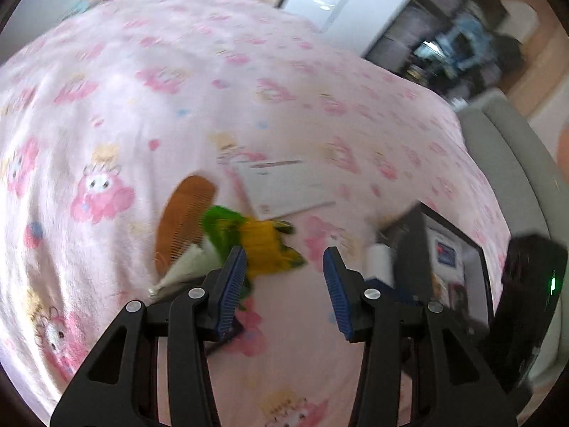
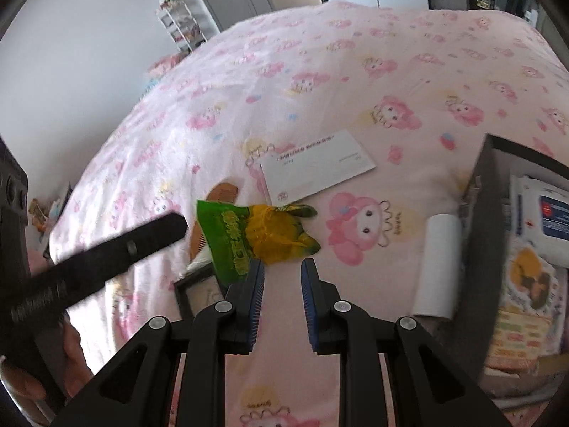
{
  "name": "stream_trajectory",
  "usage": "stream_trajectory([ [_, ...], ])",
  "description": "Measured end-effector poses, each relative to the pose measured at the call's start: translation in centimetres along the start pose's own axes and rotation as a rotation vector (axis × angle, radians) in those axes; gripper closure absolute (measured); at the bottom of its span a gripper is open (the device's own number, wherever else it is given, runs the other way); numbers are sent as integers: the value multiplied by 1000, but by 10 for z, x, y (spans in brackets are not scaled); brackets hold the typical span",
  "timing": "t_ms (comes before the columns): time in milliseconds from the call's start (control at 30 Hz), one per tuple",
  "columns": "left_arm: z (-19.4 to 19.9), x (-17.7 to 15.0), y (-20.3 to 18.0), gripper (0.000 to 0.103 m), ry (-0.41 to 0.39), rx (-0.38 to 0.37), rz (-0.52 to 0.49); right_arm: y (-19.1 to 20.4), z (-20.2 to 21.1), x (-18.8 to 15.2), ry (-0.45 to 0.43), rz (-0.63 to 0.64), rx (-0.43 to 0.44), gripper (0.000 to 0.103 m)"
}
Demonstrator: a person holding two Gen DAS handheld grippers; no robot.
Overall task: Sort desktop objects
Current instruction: 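Move the left tool back to the green-and-yellow corn snack bag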
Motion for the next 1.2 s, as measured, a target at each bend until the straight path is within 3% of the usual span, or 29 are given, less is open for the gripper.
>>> stream_trajectory([
  [200,-27,-3,51,58,37,28,174,-1,-43,-4,72,-21,-13,85],
  [267,-33,-4,61,59,36,76,190,-4,-52,-3,85,-30,-32,85],
  [433,-61,-21,71,67,110,-32,254,0,-59,-14,117,-42,11,85],
  [467,-64,-22,70,73,119,-35,242,0,-60,-17,126,-43,21,85],
  [500,-67,-24,67,86,130,-18,219,0,-60,-20,136,-46,29,85],
  [567,-71,-27,62,98,155,-10,194,-1,-58,-26,149,-55,41,85],
  [733,-67,-43,33,99,192,-40,146,-12,-39,-35,147,-68,45,85],
  [833,-62,-67,15,99,257,-86,150,-16,-21,-45,135,-39,35,85],
  [967,-55,-86,4,93,287,-117,164,-17,-3,-69,137,65,-20,84],
  [1033,-52,-93,1,74,288,-142,192,-17,-2,-77,146,103,-33,84],
  [1067,-49,-95,2,56,274,-152,213,-17,-2,-81,150,110,-29,84],
  [1200,-39,-92,7,53,202,-90,202,-23,-13,-81,153,43,19,83],
])
Point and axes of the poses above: each gripper's, at about its wrist camera, not at the fingertips, and z roughly against the way its jaws point, y to its left, x to its top, the point moved 3 cm from there along -z, roughly the way its jaws point, and after that the axes turned 11 degrees about -x, right-handed, at the moved point
